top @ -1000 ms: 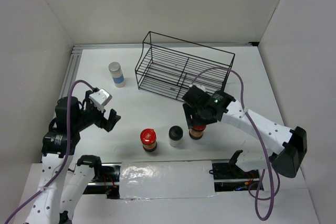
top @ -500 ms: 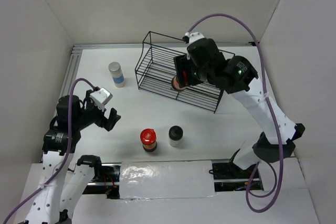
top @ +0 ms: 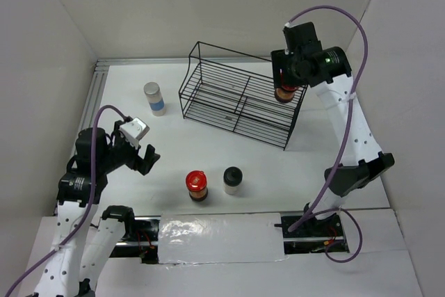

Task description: Organize the condiment bottles

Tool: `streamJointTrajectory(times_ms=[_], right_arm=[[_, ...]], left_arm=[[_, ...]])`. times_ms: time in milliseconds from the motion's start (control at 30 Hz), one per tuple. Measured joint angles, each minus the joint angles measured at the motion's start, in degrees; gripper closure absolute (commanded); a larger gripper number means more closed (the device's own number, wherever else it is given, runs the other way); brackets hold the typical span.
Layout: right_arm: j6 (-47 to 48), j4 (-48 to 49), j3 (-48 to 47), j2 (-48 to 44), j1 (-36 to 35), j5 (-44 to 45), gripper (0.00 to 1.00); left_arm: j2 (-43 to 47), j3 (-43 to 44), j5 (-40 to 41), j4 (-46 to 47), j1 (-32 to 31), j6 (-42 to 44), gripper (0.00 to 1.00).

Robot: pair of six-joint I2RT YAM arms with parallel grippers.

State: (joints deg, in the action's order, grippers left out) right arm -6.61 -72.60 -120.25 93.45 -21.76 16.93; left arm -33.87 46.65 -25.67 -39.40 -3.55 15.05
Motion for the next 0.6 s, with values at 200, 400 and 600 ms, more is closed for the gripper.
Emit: streamJointTrajectory(times_ms=[200,400,600], right_arm=[[0.96,-0.15,5.29,-0.09,3.85,-4.79,1.00],[1.22,0.83,6.91,0.09,5.27,-7.32,1.00],[1.38,1.51,10.43,1.09,6.34,-8.96,1.00]], left_arm=[[-0.02,-0.94,0.07,0.04,0.00,0.00,0.01],[-0.07,-1.38,0.07,0.39,0.00,0.00,0.01],[-0.09,-1.92,0.15,0.52,0.00,0.00,0.01]])
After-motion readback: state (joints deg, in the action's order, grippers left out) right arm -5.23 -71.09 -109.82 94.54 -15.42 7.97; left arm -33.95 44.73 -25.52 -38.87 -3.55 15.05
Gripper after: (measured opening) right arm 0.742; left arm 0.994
